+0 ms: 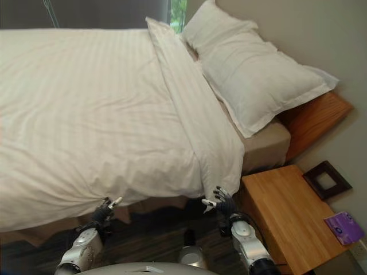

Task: Making the bed.

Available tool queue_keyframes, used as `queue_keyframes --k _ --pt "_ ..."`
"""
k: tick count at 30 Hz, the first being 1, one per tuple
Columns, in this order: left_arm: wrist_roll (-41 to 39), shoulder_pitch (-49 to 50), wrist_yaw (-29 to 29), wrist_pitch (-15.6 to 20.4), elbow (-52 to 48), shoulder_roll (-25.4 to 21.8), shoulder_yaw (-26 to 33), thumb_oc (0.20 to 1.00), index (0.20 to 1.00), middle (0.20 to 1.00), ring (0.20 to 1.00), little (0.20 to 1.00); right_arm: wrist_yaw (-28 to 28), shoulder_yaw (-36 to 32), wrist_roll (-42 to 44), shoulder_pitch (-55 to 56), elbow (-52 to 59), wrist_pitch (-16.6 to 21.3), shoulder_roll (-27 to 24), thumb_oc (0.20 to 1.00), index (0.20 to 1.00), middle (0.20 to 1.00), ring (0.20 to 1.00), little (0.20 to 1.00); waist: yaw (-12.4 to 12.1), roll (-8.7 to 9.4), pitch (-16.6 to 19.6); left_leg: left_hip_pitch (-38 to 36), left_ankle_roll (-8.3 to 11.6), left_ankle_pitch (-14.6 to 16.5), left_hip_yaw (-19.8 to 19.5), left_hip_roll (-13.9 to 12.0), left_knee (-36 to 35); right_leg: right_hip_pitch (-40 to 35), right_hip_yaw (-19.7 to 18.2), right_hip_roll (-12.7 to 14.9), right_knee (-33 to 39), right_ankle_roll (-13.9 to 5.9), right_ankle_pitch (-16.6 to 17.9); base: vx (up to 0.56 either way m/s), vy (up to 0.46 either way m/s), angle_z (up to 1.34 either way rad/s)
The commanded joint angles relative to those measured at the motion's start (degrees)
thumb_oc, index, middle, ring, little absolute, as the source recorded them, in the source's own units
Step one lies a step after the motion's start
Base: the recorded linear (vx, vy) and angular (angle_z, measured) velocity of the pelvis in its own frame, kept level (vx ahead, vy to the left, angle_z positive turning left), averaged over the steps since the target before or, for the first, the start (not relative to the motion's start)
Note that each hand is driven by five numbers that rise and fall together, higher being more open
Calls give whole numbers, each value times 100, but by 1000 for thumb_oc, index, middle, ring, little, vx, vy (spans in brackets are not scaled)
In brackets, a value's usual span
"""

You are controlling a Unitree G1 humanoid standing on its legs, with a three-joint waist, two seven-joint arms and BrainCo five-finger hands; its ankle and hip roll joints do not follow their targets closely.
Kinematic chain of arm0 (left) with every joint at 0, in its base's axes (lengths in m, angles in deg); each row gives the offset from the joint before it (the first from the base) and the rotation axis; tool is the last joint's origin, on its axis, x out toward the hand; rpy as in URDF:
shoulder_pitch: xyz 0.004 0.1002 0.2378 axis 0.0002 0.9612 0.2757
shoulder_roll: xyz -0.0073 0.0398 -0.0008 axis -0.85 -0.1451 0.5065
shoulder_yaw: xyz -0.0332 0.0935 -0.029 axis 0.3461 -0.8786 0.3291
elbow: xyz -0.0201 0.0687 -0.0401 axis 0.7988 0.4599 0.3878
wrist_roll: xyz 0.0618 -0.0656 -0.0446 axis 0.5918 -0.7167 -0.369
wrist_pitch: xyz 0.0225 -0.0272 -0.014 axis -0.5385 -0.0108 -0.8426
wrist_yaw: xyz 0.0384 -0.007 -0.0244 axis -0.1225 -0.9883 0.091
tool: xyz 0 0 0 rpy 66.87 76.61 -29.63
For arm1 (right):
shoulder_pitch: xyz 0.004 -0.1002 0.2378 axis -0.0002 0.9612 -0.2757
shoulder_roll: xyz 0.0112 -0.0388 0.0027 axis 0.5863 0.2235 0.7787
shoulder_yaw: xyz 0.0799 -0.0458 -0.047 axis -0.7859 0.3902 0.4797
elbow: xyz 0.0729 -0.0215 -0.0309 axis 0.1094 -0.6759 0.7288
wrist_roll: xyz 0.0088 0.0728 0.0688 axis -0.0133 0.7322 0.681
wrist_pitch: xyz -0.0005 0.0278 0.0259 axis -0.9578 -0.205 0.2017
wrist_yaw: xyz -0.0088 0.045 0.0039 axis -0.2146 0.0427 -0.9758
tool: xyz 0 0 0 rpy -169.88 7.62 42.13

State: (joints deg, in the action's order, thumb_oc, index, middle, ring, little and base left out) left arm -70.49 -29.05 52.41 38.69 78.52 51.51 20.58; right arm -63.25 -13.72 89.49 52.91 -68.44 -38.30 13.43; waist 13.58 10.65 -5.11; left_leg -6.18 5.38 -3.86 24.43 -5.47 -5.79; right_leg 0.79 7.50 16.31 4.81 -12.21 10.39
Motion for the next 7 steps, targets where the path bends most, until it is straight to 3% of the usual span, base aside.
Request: queue_keyframes --k 1,7 --pt "594 -577 -281 233 -764 -29 12 1000 1000 1000 1000 1000 52 67 -255 -509 176 252 -244 1000 1000 1000 1000 1000 129 -419 -342 -665 133 550 -216 136 80 722 -6 31 -218 -246 599 -32 57 2" --pt "1209 -667 -195 417 -1586 -378 -84 1000 1000 1000 1000 1000 123 339 -148 -580 114 352 51 1000 1000 1000 1000 1000 53 -281 -172 -754 124 584 -270 107 79 590 42 29 -244 -279 680 -3 21 -1"
